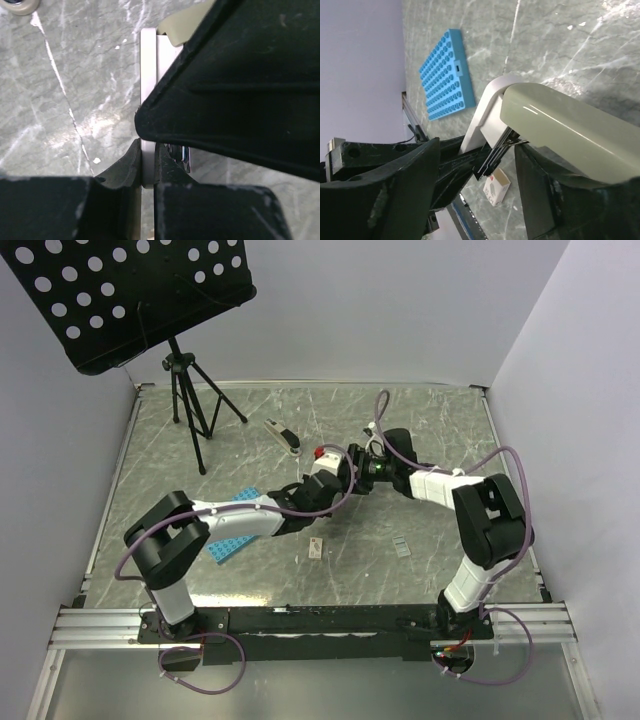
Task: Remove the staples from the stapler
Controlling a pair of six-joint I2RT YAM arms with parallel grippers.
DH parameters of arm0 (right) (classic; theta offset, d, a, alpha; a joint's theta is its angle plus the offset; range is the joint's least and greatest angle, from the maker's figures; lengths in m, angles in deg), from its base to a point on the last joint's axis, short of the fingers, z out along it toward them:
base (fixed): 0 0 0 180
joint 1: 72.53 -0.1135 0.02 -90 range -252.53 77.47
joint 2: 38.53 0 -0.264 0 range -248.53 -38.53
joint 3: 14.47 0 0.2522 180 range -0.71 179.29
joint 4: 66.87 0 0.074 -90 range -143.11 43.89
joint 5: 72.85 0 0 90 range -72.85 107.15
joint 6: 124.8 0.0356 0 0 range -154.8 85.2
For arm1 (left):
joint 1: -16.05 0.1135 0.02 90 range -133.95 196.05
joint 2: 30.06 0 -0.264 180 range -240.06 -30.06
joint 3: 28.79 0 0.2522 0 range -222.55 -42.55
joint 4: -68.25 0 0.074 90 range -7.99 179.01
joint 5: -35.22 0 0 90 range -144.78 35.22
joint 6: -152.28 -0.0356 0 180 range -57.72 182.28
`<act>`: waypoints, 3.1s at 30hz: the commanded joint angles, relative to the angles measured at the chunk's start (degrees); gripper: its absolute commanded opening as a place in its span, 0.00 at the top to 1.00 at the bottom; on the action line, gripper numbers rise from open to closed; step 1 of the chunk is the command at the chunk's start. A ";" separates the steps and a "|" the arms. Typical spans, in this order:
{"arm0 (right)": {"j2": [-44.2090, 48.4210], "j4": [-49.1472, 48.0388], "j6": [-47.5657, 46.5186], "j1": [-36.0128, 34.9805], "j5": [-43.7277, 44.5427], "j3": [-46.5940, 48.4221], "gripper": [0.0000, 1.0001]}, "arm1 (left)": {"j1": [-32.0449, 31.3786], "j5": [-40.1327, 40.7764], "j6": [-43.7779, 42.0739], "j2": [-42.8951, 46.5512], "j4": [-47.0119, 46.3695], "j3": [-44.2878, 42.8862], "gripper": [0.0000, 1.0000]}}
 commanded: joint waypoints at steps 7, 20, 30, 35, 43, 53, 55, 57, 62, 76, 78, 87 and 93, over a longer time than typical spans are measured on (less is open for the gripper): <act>10.10 -7.30 5.30 -0.09 2.98 -4.59 0.41 | 0.18 -13.05 7.90 10.71 -11.03 5.05 0.99; 21.61 6.01 4.34 -0.27 14.82 -5.83 0.42 | 0.97 -19.21 12.75 16.95 -19.04 11.56 0.99; 22.58 23.62 -8.31 0.00 25.90 0.94 0.43 | 2.29 -26.14 6.86 22.84 -24.39 17.98 0.99; 22.75 22.50 -10.52 -0.27 23.30 0.51 0.42 | 3.17 -28.18 6.67 21.79 -21.77 17.19 0.99; 28.37 20.94 -2.71 -1.06 20.39 -3.35 0.30 | 4.05 -25.89 12.04 19.06 -20.53 14.20 0.99; 25.84 20.04 5.55 -8.00 26.89 -3.36 0.31 | 4.05 -23.34 15.99 18.97 -21.84 14.46 0.99; 24.96 19.34 6.61 -9.75 28.64 -3.01 0.33 | 4.05 -22.38 16.87 19.76 -22.02 14.99 0.99; 24.17 20.38 7.75 -11.51 30.57 -1.52 0.34 | 4.05 -21.85 18.01 20.55 -22.55 15.60 0.99; 24.16 19.69 10.48 -13.54 32.25 -1.07 0.45 | 4.05 -20.88 19.33 23.01 -24.04 17.79 0.99; 24.43 13.89 13.29 -14.77 32.34 -2.04 0.62 | 4.05 -23.34 20.04 24.42 -28.96 20.26 0.99; 24.86 12.66 13.73 -15.03 32.25 -2.22 0.77 | 4.14 -23.52 20.65 24.07 -28.53 20.00 0.99; 26.27 12.20 12.51 -14.95 34.62 -1.26 1.00 | 4.05 -23.42 21.62 23.72 -24.74 18.50 0.74; 25.84 15.11 9.35 -14.25 37.26 1.20 1.00 | 4.14 -26.15 18.99 25.13 -25.28 18.86 0.34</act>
